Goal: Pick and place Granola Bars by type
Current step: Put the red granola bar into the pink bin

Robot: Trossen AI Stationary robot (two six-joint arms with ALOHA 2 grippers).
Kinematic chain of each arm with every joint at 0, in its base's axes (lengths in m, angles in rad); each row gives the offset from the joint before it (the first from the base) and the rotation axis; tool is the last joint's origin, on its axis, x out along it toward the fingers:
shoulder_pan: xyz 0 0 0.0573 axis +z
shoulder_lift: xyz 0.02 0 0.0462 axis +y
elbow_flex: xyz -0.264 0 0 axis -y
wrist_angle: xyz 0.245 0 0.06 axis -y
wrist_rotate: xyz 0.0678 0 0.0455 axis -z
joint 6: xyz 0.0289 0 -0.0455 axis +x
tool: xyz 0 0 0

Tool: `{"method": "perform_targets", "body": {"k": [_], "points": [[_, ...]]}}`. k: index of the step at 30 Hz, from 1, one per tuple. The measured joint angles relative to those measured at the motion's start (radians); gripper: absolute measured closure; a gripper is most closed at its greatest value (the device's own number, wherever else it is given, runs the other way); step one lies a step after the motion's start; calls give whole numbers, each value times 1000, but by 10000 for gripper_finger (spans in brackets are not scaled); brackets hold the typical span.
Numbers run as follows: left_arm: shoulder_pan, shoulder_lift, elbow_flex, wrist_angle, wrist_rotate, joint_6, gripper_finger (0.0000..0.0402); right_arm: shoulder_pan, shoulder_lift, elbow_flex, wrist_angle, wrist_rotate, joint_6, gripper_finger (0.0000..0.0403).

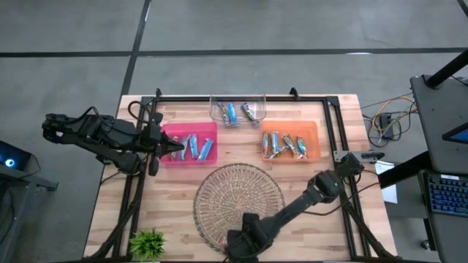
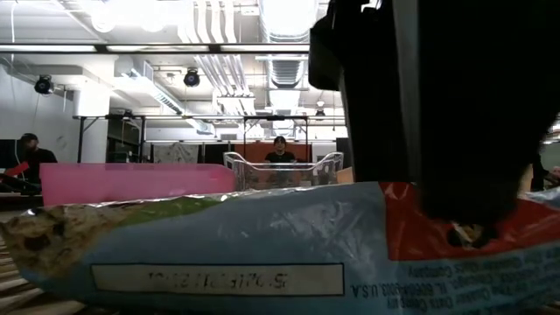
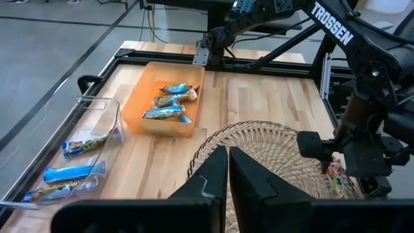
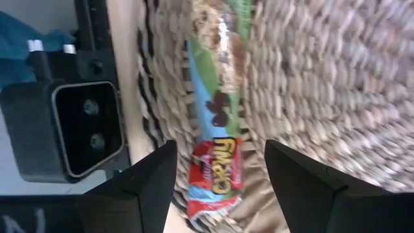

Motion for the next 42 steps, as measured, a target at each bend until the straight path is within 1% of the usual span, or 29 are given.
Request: {"method": "perform_targets", "body": {"k": [3,19,26,30,42], "points": [[0,0,0,-3,0,-8,401,5,0,-19,35,0,-1,179],[0,0,0,-3,0,-28,401,4,-2,-94,57,25,23,179],[0,0,0,-3,0,-34,401,4,-4,-101,61,26,22,182],[0,0,0,-3,0,-36,401,4,-4,-101,58,26,38,200],[0,0,0,-3,0,-36,401,4,-4,-102,74,19,42,290]]}}
